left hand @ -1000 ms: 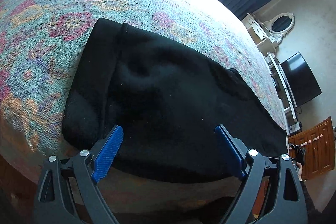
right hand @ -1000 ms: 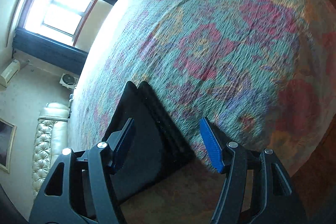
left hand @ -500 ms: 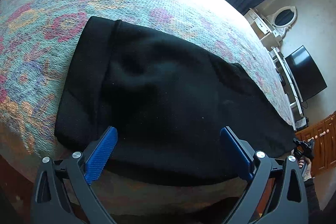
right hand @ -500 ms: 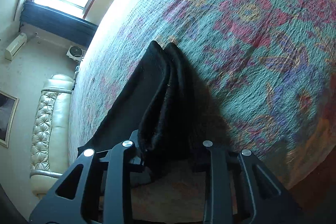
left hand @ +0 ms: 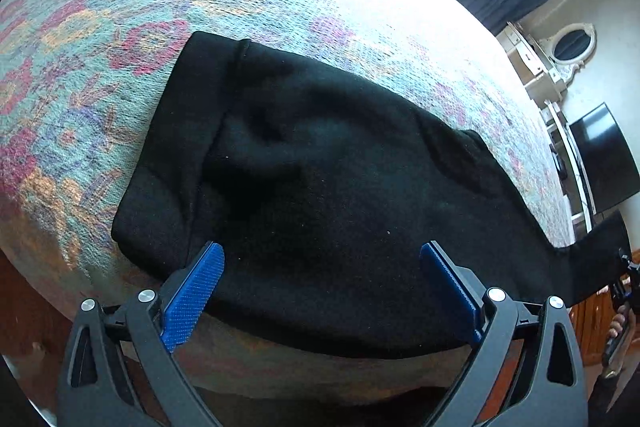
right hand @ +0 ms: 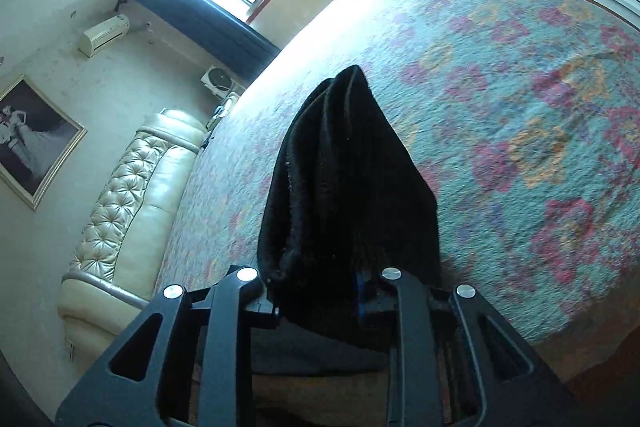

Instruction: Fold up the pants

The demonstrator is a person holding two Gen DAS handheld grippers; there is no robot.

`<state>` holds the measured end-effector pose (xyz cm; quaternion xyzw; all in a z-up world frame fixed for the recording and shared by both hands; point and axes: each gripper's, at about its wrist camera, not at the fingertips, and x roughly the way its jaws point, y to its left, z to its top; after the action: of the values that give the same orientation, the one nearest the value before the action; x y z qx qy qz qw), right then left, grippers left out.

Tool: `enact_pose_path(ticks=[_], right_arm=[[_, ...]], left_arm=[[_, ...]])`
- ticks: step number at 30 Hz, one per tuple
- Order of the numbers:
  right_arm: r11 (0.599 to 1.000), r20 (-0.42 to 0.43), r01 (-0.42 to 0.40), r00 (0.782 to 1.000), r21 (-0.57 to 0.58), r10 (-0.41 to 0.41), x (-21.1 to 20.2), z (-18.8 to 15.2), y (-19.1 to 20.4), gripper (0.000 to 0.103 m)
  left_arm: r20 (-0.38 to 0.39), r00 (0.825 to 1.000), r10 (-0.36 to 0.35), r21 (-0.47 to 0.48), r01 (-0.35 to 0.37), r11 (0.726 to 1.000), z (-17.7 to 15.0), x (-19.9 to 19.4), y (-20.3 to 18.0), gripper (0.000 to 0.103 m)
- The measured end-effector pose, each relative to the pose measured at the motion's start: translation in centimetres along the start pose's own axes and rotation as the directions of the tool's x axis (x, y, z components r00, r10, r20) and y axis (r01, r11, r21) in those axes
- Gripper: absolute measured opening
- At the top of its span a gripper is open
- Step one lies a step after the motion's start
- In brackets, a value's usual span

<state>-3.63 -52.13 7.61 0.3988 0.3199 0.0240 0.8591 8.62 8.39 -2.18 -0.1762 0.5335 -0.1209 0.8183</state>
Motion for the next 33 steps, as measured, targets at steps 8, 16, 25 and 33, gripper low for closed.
enact_pose_path(ticks=[8, 16, 25, 33], right_arm=[[0.99, -0.148, 0.003, 0.989, -0.144, -0.024, 9.4, -6.1, 9.8, 0.024], [0.942, -0.264, 0.097, 0.946, -0.321, -0.188, 18.8, -14.0, 14.1, 0.024], [0.891, -0.259, 0.15, 0.925, -0.428, -0.28, 21.9, -18.5, 15.7, 0.024], [0.84, -0.261, 0.184, 0.897, -0.511, -0.355, 23.9, -20.8, 16.7, 0.026]], left_arm=[[0.078, 0.991, 0.109, 0.09, -0.116, 0.989, -0.1, -0.7, -2.0, 0.097], [0.101, 0.991, 0.09, 0.109, -0.101, 0.989, 0.1, -1.1, -2.1, 0.097], [0.083, 0.994, 0.076, 0.07, -0.082, 0.994, 0.6, -0.6, -2.3, 0.097], [0.08, 0.994, 0.075, 0.073, -0.081, 0.994, 0.4, -0.7, -2.4, 0.097]])
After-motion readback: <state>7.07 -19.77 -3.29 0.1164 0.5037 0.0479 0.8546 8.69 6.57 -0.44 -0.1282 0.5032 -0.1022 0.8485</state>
